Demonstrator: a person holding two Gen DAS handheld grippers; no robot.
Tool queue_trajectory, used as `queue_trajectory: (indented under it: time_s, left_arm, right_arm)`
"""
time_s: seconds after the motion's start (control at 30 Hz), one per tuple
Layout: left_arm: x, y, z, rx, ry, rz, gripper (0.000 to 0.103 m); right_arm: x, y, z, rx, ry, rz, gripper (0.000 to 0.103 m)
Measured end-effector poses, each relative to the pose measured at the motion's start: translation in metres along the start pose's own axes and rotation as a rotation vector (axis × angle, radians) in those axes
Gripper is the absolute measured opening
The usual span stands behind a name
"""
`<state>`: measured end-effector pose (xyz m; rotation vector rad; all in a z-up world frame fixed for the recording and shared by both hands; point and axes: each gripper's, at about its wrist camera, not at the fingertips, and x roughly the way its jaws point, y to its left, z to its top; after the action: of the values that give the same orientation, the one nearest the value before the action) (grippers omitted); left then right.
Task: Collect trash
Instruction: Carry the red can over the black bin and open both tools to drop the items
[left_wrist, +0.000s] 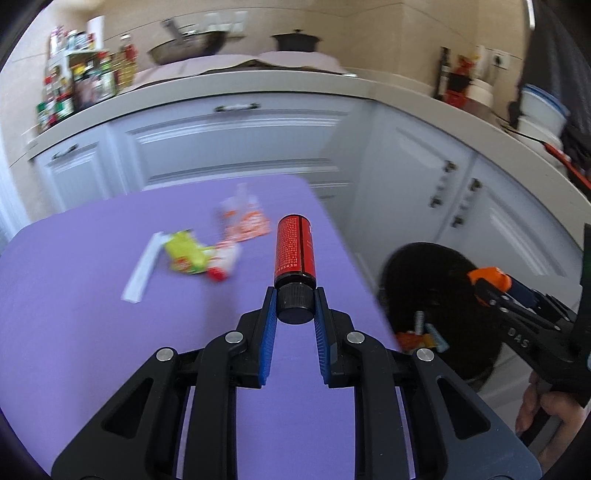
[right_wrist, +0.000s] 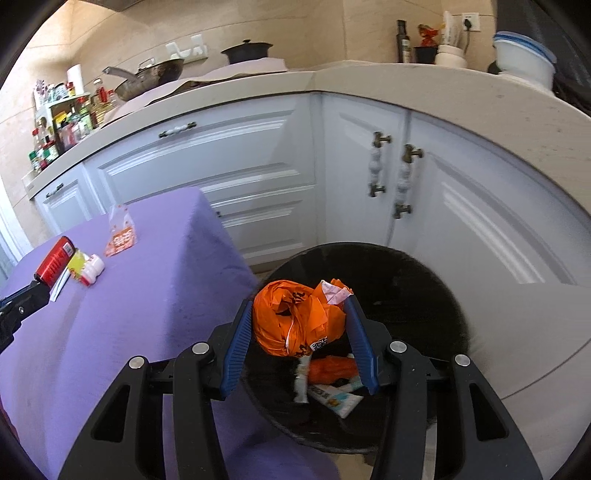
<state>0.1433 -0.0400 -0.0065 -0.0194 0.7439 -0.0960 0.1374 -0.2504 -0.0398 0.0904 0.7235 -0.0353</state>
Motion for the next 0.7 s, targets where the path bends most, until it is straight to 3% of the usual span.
queue_trajectory:
  time_s: [0.3, 0.7]
  left_arm:
    - [0.019, -0.065, 0.006, 0.093, 0.000, -0.087, 0.019]
    - [0.068, -0.124, 0.011, 0.164, 0.011, -0.087, 0.019]
  right_arm:
    - [-0.013, -0.034, 0.006, 0.027, -0.036, -0.075, 0.050]
    - [0.004, -0.068, 0.009, 0.058, -0.041, -0.135, 0.050]
